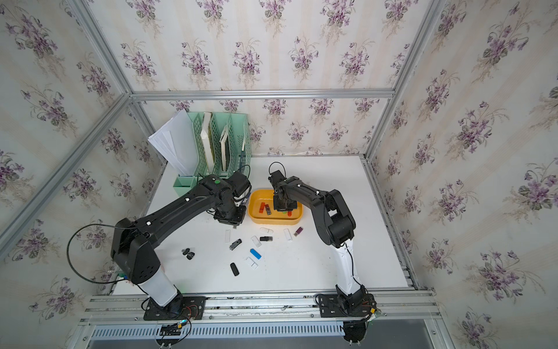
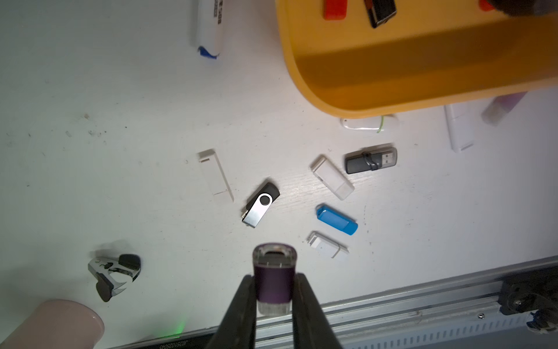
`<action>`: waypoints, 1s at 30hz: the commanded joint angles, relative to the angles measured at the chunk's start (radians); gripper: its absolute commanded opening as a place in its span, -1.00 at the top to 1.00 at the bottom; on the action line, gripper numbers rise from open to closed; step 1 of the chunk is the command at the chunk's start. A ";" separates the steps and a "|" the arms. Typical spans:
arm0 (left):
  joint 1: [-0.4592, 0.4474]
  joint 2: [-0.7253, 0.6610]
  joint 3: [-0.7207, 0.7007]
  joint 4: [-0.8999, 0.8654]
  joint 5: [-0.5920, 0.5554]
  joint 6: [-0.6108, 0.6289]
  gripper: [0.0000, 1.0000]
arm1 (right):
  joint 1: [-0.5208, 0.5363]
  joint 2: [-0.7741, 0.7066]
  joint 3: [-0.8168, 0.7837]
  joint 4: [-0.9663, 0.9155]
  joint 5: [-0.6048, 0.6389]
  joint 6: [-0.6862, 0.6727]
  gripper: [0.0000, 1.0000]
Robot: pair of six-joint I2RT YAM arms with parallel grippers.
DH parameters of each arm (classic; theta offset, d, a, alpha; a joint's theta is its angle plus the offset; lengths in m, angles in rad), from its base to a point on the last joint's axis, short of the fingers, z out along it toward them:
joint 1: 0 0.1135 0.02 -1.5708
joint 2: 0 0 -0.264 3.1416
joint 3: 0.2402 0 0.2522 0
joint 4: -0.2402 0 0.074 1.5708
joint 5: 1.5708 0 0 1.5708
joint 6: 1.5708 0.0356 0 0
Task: Put the usb flash drive into the storage box
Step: Place the USB flash in the storage box.
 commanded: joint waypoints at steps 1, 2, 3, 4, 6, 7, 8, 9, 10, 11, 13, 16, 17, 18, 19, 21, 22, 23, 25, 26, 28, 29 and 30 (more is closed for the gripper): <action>0.001 0.038 0.073 -0.040 -0.004 0.036 0.51 | -0.003 -0.002 0.003 -0.011 0.028 -0.003 0.35; 0.001 0.053 0.095 -0.041 0.002 0.039 0.51 | -0.004 -0.011 0.004 -0.008 0.026 -0.003 0.30; 0.001 0.066 0.116 -0.041 0.009 0.043 0.51 | -0.004 -0.019 0.007 -0.008 0.026 -0.004 0.28; 0.000 0.077 0.129 -0.040 0.012 0.045 0.51 | -0.004 -0.027 0.011 -0.010 0.026 -0.001 0.26; 0.001 0.104 0.165 -0.039 0.023 0.051 0.51 | -0.004 -0.059 0.017 -0.019 0.034 0.005 0.22; 0.001 0.115 0.178 -0.037 0.029 0.055 0.51 | -0.004 -0.080 0.014 -0.020 0.038 0.010 0.22; 0.000 0.131 0.196 -0.035 0.037 0.058 0.51 | -0.005 -0.112 0.013 -0.026 0.047 0.020 0.21; 0.001 0.146 0.215 -0.035 0.043 0.061 0.50 | -0.005 -0.148 0.003 -0.028 0.055 0.027 0.21; 0.000 0.163 0.229 -0.034 0.047 0.065 0.51 | -0.009 -0.184 -0.007 -0.030 0.059 0.034 0.20; 0.001 0.182 0.251 -0.032 0.058 0.069 0.51 | -0.009 -0.225 -0.022 -0.034 0.062 0.042 0.20; 0.001 0.222 0.288 -0.026 0.080 0.076 0.51 | -0.053 -0.302 -0.059 -0.041 0.062 0.056 0.19; 0.000 0.293 0.362 -0.016 0.113 0.087 0.51 | -0.089 -0.420 -0.138 -0.047 0.064 0.074 0.19; 0.000 0.320 0.394 -0.014 0.122 0.091 0.51 | -0.101 -0.459 -0.171 -0.049 0.065 0.079 0.19; -0.001 0.350 0.428 -0.014 0.128 0.095 0.51 | -0.115 -0.496 -0.203 -0.050 0.063 0.085 0.19; -0.001 0.376 0.458 -0.014 0.137 0.097 0.51 | -0.127 -0.528 -0.234 -0.051 0.062 0.090 0.19; 0.000 0.440 0.535 -0.015 0.159 0.102 0.51 | -0.155 -0.596 -0.302 -0.049 0.055 0.101 0.19; -0.001 0.467 0.565 -0.014 0.165 0.104 0.51 | -0.169 -0.623 -0.331 -0.048 0.048 0.108 0.19; 0.000 0.500 0.602 -0.013 0.177 0.105 0.51 | -0.181 -0.649 -0.360 -0.046 0.040 0.111 0.19; -0.002 0.558 0.665 -0.010 0.193 0.106 0.50 | -0.196 -0.692 -0.407 -0.043 0.028 0.123 0.18; -0.003 0.589 0.697 -0.008 0.203 0.106 0.49 | -0.200 -0.709 -0.428 -0.041 0.021 0.129 0.19; -0.003 0.640 0.750 -0.005 0.215 0.105 0.49 | -0.202 -0.731 -0.453 -0.040 0.010 0.141 0.19; -0.001 0.668 0.772 -0.001 0.218 0.108 0.49 | -0.201 -0.737 -0.463 -0.040 0.004 0.148 0.19; -0.001 0.687 0.789 0.009 0.225 0.111 0.49 | -0.202 -0.743 -0.472 -0.037 -0.004 0.151 0.19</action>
